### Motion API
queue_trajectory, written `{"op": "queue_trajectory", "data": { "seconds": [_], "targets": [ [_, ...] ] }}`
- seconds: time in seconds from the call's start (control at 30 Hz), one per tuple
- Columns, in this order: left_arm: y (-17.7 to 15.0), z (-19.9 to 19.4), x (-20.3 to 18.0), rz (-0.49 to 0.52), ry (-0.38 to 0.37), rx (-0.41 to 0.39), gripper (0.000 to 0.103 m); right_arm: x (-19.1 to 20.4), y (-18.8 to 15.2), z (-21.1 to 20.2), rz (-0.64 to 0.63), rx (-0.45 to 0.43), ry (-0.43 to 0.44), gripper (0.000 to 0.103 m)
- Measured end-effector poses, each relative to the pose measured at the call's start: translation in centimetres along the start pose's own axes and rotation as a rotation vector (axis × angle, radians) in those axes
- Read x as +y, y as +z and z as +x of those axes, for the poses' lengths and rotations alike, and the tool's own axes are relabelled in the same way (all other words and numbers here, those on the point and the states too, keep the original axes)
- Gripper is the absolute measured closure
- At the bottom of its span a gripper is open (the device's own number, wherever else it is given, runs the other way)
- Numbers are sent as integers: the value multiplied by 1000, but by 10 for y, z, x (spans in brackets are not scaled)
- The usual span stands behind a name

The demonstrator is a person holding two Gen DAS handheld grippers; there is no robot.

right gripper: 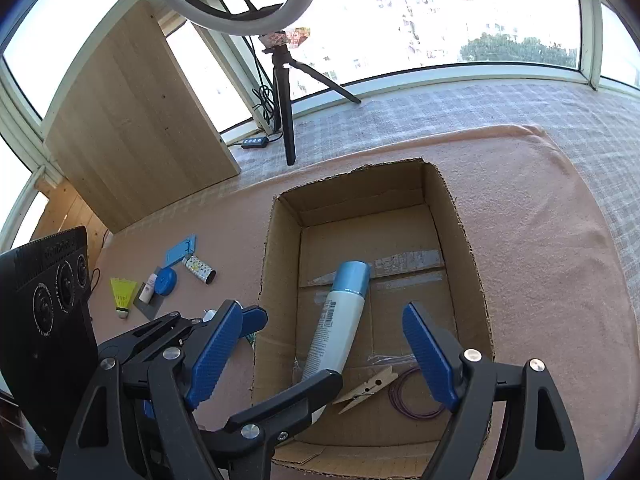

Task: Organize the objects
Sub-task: 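Lower the lotion bottle into the box and open both tools, then move both tools back over the dotted tissue pack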

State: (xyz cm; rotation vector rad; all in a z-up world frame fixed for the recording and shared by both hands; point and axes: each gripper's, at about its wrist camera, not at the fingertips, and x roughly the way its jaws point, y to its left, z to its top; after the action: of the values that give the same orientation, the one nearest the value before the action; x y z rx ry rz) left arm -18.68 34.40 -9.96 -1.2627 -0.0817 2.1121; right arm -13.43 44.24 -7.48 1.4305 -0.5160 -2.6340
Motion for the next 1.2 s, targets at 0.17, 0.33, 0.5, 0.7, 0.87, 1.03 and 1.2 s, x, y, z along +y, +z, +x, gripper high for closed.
{"op": "queue_trajectory", "data": {
  "seconds": [0.17,0.33,0.5,0.7,0.87,1.03,1.2],
  "targets": [
    [-4,-11,9,-5,16,-8,26,4,-1,-1,10,-8,2,24],
    [-10,-23,25,-31,29,-19,26,7,-2,-3,38,-31,28,24],
    [-21,-40,46,-53,62,-20,26,9,-7,-8,97,-60,90,24],
    [-37,-62,76,-87,109,-15,26,20,-16,-14,99,-95,123,24],
    [-51,-82,100,-128,142,-28,26,38,-23,-13,88,-70,156,24],
    [-74,-107,124,-164,183,-31,26,63,-32,-13,31,-40,173,24],
    [-103,-132,153,-213,225,-33,26,89,-41,-11,-33,-13,181,24]
  ]
}}
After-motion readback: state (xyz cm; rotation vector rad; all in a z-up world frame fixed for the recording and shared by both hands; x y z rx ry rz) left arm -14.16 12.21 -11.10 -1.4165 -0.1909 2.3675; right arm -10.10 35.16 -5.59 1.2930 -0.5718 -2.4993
